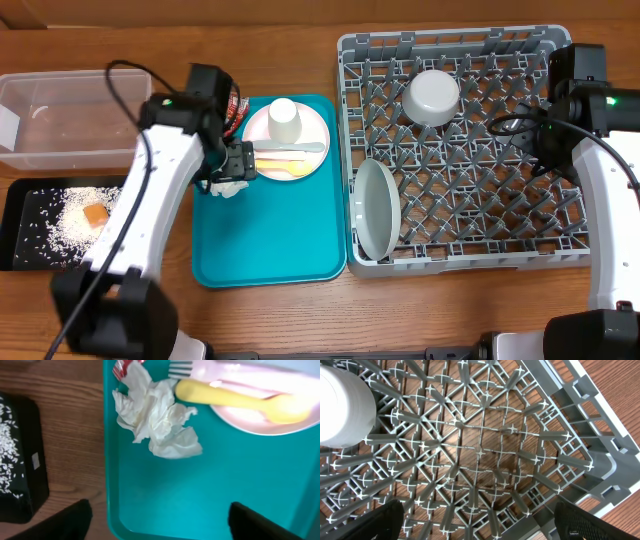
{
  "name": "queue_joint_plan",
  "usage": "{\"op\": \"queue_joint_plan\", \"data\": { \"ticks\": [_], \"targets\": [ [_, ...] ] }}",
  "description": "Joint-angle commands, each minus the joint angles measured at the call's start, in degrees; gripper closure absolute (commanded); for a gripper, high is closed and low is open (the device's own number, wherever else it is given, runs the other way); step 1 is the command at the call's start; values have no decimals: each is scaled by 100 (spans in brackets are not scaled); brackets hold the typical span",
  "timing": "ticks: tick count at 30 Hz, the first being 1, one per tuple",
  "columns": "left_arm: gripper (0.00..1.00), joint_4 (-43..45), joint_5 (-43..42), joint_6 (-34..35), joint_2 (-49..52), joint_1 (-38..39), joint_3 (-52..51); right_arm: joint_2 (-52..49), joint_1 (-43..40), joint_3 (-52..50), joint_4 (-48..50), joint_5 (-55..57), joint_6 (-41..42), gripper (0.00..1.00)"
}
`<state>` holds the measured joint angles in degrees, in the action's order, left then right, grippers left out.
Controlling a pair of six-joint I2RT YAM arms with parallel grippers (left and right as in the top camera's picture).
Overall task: Sort waste into correct bins and load items into the dishwasher rack
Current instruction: 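Move the left gripper to the crumpled tissue and grasp it, then carry the tissue left and drop it into the clear plastic bin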
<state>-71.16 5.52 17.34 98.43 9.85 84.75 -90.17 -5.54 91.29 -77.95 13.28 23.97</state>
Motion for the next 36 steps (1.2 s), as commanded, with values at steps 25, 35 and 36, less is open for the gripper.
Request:
{"op": "queue_joint_plan", "data": {
  "ticks": [25, 35, 36],
  "targets": [
    [82, 439, 267, -1154, 1915, 308, 87, 22, -7, 66, 33, -11, 0, 0],
    [96, -560, 262, -765, 1908, 308, 745, 22, -7, 66, 33, -11, 0, 0],
    [96, -791, 262, -667, 1906, 308, 1001, 22, -7, 66, 33, -11, 0, 0]
  ]
}}
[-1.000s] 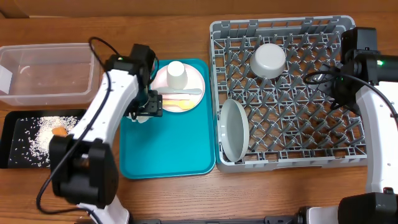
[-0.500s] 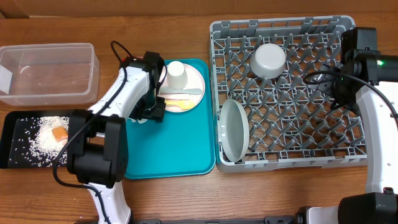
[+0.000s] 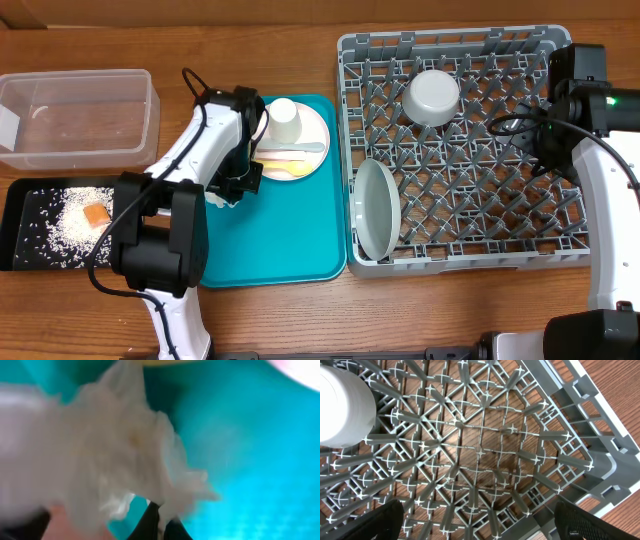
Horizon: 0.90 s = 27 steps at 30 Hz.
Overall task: Sort waste into correct bins and load items into the dishwasher rack
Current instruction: 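Carry the tissue left and drop it into the clear plastic bin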
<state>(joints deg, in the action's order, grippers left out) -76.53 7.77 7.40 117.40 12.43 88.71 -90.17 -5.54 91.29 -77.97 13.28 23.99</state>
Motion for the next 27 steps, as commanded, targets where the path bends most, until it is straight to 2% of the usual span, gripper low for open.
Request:
{"op": "queue_joint_plan", "data": {
  "ticks": [1, 6, 12, 19, 27],
  "targets": [
    [96, -437, 37, 391, 7, 46, 848, 24, -7, 66, 35, -11, -2, 0],
    [96, -1088, 44, 662, -20, 9, 2271, 22, -7, 66, 35, -11, -2, 0],
    [96, -1012, 317, 1008, -20, -293, 3473, 24, -7, 66, 35, -11, -2, 0],
    [96, -162, 925, 1207, -20, -1064, 3661, 24, -7, 66, 35, -11, -2, 0],
    [96, 774, 1040, 1187, -20, -1985, 3661, 22, -7, 66, 35, -11, -2, 0]
  ]
}}
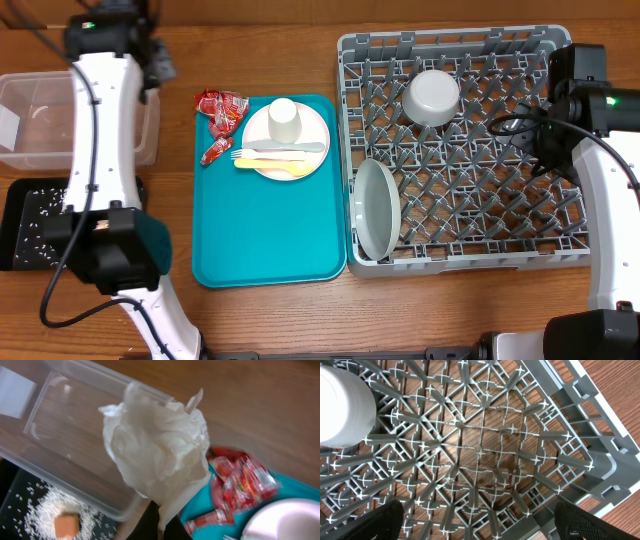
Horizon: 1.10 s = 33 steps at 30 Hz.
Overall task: Sort waste into correct bins and load items into the dishwasher rack
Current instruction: 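Carry the tissue left and drop it into the clear plastic bin, then move the left gripper to the red wrapper on the tray and grasp it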
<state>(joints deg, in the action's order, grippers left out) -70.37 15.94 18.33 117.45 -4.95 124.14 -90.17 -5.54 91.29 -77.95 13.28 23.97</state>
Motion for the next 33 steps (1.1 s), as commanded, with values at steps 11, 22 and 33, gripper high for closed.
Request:
{"op": "queue_joint_plan", "data": {
  "ticks": [11, 22, 33],
  "targets": [
    [83, 461, 785, 94, 79, -1438, 111, 22, -7, 66, 33, -11, 0, 0],
    [0, 258, -116, 98, 254, -2017, 136, 22, -7, 66, 33, -11, 0, 0],
    [4, -225, -2704, -63, -118, -1624, 1362, 22, -7, 66, 33, -11, 0, 0]
  ]
}}
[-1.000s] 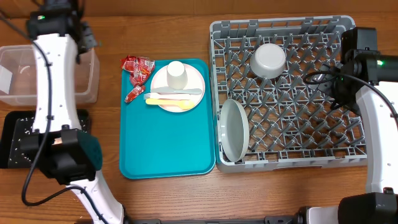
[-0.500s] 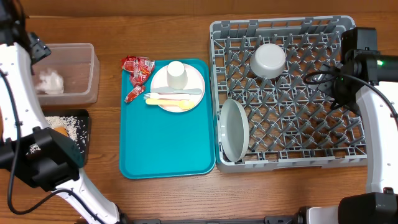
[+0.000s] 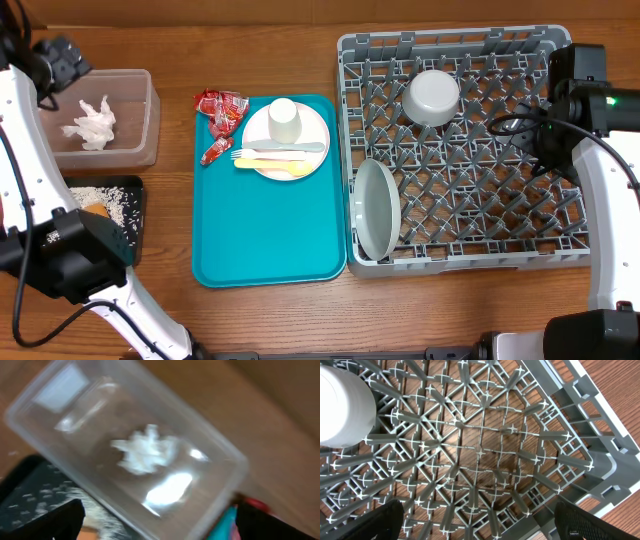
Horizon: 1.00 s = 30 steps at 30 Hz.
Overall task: Sort waste into correct bins and load items into the dishwasher rack
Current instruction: 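Move the left gripper to the red wrapper on the tray and grasp it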
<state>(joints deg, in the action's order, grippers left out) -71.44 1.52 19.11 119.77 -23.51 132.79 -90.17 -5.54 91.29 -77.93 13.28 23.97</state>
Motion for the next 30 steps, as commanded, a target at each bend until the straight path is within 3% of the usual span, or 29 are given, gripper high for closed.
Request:
{"op": "queue_joint_plan", "data": {
  "ticks": [1, 3, 6, 7, 9, 12, 13, 16, 22, 27, 30],
  "targets": [
    [5, -203, -1499, -168, -354, 352, 590, 22, -7, 66, 31, -11, 0, 0],
    [12, -326, -1711, -267, -354, 603, 643, 22, -7, 66, 31, -11, 0, 0],
    [41, -501, -1718, -306, -339, 1099, 525, 22, -7, 66, 28, -11, 0, 0],
    [46, -505, -1716, -372, -319, 1281, 472, 22, -7, 66, 31, -11, 0, 0],
    [45, -468, -1585, -448, -264, 1655, 372, 24, -7, 66, 31, -11, 0, 0],
    [26, -219, -914, -501, -114, 2214, 190, 22, -7, 66, 31, -11, 0, 0],
    [25, -118, -581, -498, -57, 2371, 125, 22, -7, 66, 31, -11, 0, 0],
    [25, 144, 249, -498, 258, 2776, 63, 22, -7, 66, 31, -11, 0, 0],
    [25, 396, 997, -498, 1071, 3040, 63, 22, -7, 66, 31, -11, 0, 0],
    [23, 380, 1110, -496, 1659, 3023, 63, 24, -7, 66, 31, -11, 0, 0],
    [31, 382, 1016, -332, 1921, 3034, 63, 22, -7, 66, 31, -11, 0, 0]
  ]
}}
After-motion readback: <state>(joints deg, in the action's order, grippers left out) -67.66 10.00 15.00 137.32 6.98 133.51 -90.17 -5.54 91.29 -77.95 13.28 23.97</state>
